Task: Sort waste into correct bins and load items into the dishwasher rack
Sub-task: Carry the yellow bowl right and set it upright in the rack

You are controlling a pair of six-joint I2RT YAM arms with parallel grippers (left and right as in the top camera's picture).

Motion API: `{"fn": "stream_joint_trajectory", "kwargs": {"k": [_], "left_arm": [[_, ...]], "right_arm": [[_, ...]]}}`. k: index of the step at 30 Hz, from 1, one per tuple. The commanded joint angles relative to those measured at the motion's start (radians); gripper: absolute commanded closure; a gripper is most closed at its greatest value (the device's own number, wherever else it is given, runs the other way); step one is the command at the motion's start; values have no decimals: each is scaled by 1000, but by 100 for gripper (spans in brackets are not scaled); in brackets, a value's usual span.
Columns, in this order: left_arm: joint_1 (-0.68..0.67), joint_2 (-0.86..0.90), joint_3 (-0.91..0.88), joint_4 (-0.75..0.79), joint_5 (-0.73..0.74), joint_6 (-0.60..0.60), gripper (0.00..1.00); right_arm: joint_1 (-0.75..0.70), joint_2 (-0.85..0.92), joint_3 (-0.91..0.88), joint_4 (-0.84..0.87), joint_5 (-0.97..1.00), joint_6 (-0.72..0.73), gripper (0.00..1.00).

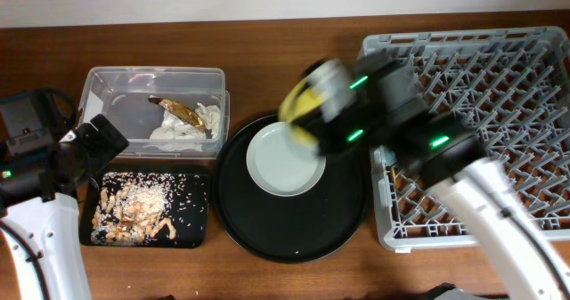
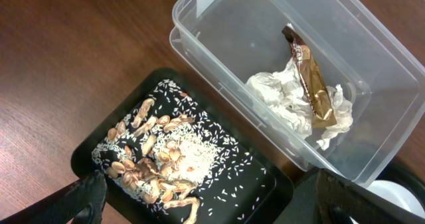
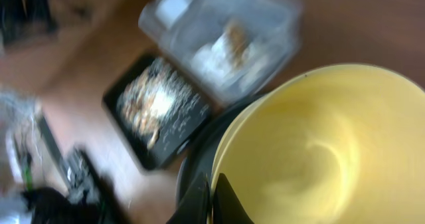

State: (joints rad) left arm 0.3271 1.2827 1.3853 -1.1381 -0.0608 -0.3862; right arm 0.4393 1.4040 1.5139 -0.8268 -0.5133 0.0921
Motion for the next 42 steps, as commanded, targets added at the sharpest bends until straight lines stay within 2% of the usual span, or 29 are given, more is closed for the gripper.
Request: {"fn": "stream_joint_trajectory", "kwargs": {"k": [1, 3, 5, 8, 9, 12, 17, 22, 27, 29, 36, 38, 42], "left_arm": [[5, -8, -2, 0, -11, -6, 1], [5, -8, -2, 0, -11, -6, 1], [5, -8, -2, 0, -11, -6, 1], [5, -8, -2, 0, -11, -6, 1], [5, -8, -2, 0, -11, -6, 1], [5, -8, -2, -1, -11, -6, 1], [5, -8, -2, 0, -11, -6, 1], [5, -8, -2, 0, -11, -6, 1], [5, -8, -2, 0, -11, -6, 1], [5, -8, -2, 0, -11, -6, 1], [5, -8, -2, 0, -11, -6, 1], [5, -8, -2, 0, -11, -6, 1], [5, -8, -2, 0, -11, -6, 1]], "right_arm": [[-342, 37, 20, 64, -433, -59, 96], [-521, 97, 20, 150, -612, -59, 96], [-637, 169, 20, 244, -754, -58, 96], [-747, 299, 20, 424, -938, -26, 96], [-778, 366, 20, 523, -1009, 23, 96], [-830, 555, 20, 750, -1039, 219, 96], [-879, 757, 20, 1014, -1030, 399, 96], [-926, 848, 18, 1009, -1013, 407, 96], [-968, 853, 16, 975, -1039, 409, 96], [-986, 853, 16, 927, -1039, 420, 79], [-1081, 852, 16, 790, -1039, 419, 52], [-1108, 852, 16, 774, -1039, 422, 48], [-1156, 831, 16, 755, -1037, 423, 48]]}}
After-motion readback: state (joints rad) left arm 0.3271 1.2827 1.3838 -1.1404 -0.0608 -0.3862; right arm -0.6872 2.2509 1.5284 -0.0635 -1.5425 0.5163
